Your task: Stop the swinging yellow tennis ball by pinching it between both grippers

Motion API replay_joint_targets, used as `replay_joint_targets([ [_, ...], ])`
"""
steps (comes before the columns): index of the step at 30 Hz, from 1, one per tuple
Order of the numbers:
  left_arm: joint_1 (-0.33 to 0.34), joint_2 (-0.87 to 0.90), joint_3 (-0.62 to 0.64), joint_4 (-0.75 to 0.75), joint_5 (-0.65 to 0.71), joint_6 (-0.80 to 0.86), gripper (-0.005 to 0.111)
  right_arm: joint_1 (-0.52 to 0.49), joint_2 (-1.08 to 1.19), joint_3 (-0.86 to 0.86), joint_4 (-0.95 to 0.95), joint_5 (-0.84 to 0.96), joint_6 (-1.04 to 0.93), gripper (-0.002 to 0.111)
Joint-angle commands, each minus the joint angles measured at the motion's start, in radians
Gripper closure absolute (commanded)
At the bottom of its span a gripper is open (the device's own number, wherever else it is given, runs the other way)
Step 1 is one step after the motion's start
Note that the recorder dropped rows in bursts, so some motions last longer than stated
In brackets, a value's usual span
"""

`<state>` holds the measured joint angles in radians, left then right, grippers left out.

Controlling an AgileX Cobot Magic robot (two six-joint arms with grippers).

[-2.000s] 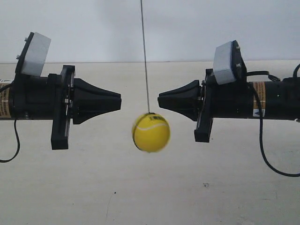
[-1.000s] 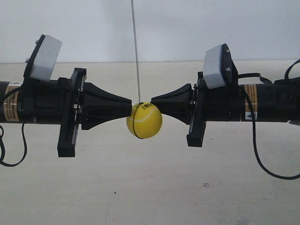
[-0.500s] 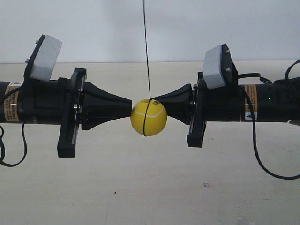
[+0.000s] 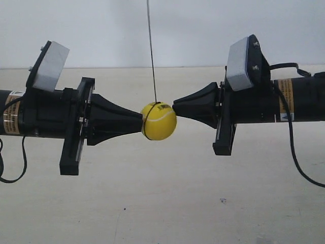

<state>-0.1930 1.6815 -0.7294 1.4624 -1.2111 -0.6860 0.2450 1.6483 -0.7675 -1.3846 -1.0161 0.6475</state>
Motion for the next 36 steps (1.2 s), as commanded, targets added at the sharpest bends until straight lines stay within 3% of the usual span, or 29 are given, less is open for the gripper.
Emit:
replay_joint_targets([
  [1, -0.004, 0.002, -0.005, -0.001, -0.01, -0.01, 0.102, -0.009, -0.022, -0.005, -0.028, 0.033, 0.017, 0.108],
  [10, -0.004, 0.002, -0.005, -0.001, -0.005, -0.01, 0.102, -0.009, -0.022, -0.005, -0.028, 0.034, 0.025, 0.108],
  [13, -0.002, 0.002, -0.005, 0.001, 0.055, -0.01, 0.102, -0.009, -0.022, -0.005, -0.028, 0.034, 0.024, 0.108],
  [19, 0.033, -0.053, -0.005, 0.043, 0.059, -0.053, 0.102, -0.009, -0.022, -0.005, -0.028, 0.034, 0.02, 0.108],
  [36, 0.033, -0.058, -0.005, 0.047, 0.05, -0.067, 0.102, -0.007, -0.02, -0.005, -0.052, -0.015, 0.05, 0.108],
])
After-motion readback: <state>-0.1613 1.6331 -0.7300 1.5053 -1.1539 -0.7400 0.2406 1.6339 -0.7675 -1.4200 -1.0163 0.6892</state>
